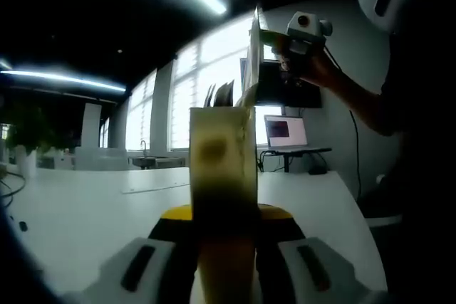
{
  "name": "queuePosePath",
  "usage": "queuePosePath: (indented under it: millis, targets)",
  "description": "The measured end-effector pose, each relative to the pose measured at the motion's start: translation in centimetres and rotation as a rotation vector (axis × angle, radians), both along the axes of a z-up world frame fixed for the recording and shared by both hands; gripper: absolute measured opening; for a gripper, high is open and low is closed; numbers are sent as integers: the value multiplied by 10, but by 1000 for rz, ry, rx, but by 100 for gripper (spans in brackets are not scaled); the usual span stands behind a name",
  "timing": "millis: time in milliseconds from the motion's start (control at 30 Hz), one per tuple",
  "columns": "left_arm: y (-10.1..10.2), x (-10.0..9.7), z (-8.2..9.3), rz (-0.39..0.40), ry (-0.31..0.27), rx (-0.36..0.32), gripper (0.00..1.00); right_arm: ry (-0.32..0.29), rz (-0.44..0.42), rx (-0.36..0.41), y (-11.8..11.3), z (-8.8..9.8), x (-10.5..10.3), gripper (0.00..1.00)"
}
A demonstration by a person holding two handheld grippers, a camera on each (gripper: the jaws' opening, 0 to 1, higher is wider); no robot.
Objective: Extract single mask from mask box in order stack masks on table
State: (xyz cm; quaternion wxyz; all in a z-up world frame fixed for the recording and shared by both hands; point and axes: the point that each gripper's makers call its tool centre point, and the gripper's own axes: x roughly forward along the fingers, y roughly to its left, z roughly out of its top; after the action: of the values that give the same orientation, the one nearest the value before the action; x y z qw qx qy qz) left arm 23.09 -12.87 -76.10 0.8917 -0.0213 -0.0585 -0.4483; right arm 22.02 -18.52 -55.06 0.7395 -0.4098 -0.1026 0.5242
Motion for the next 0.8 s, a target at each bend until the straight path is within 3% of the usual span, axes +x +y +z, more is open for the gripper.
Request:
queuePosePath:
  millis: [333,800]
  targets:
    - [0,0,0,1,1,1,32,-40,-55,77,-20,24,7,0]
    - [0,1,-1,2,2,4,32,-70,-172,94,-50,26,23,0]
